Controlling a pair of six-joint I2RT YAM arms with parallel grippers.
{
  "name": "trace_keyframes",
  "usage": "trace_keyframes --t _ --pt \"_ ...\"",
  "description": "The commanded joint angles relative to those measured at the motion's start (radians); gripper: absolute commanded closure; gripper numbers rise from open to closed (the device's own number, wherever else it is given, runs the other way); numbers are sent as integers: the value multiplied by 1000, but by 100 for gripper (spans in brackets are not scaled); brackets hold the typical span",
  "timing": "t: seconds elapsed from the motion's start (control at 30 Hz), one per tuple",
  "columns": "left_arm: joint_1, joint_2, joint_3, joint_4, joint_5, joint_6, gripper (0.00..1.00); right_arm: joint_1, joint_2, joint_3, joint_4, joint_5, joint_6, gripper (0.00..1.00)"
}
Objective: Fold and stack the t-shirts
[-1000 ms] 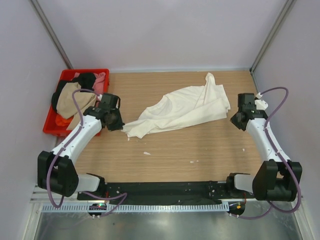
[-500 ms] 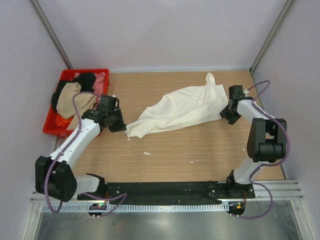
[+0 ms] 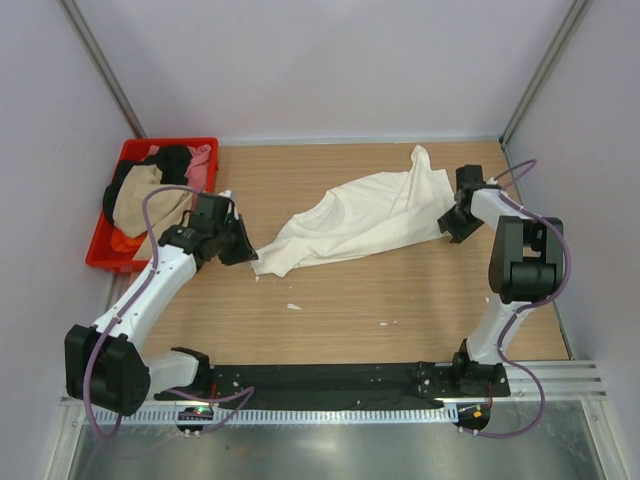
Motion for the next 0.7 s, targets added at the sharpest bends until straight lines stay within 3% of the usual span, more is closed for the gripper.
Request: trace_keyframes --t 0.0,0.5,0.57,0.6,0.67 --pt "-1 -26 -6 49 38 4 100 -1 2 63 -21 36 37 57" --pt "-1 -50 -6 38 -1 10 100 -1 91 64 -44 96 93 58" --pt "-1 -50 -6 37 -2 8 100 -1 87 49 -30 105 93 69" --pt "-1 -50 -6 37 -2 5 100 -1 89 50 -32 116 84 85" --pt "-1 -52 -5 38 -5 5 100 -1 86 63 -45 136 69 98"
